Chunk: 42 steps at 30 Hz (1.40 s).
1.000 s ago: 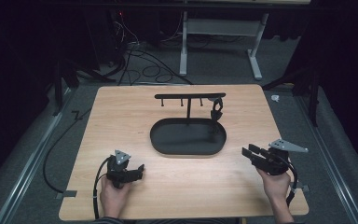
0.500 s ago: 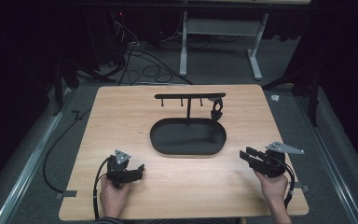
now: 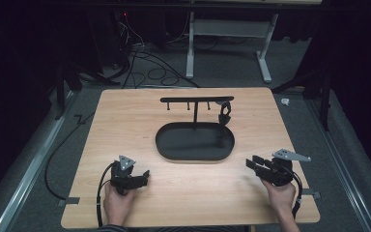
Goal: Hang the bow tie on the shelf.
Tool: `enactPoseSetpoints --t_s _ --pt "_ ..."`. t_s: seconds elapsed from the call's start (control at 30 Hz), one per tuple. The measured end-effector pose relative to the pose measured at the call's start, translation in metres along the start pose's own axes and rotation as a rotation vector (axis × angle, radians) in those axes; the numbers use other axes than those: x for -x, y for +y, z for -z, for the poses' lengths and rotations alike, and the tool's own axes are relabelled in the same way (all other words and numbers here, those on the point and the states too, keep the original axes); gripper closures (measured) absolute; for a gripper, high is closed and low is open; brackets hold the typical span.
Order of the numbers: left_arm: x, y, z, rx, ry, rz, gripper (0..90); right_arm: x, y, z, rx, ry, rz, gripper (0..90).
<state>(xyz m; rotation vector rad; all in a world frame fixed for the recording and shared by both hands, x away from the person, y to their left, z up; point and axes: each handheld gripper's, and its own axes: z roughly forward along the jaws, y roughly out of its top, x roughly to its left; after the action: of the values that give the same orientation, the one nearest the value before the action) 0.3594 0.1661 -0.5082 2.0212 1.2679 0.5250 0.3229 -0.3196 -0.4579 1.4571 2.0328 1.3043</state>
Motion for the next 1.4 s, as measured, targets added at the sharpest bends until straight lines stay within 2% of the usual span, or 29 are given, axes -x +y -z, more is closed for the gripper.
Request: enactPoseSetpoints --t_s 0.4,0.57,0.93,1.2,1.4 --pt "0.0 0.0 0.0 0.0 0.0 0.0 16.0 -0.004 -0.006 -0.01 -0.021 0.012 -0.008 60.5" --pt "0.0 0.0 0.0 0.0 0.0 0.0 16.0 -0.006 -0.009 -0.019 -0.047 0.018 0.011 60.5" --pt "0.0 0.0 0.0 0.0 0.001 0.0 16.0 -0.008 -0.01 -0.029 -0.075 0.013 0.012 60.6" --pt "0.0 0.0 0.0 0.0 0.0 0.0 16.0 -0.01 -0.011 -0.038 -0.085 -0.015 0.03 60.7" --pt "0.0 0.0 0.0 0.0 0.0 0.0 16.0 -0.016 -0.011 -0.045 -0.107 -0.061 0.085 60.7"
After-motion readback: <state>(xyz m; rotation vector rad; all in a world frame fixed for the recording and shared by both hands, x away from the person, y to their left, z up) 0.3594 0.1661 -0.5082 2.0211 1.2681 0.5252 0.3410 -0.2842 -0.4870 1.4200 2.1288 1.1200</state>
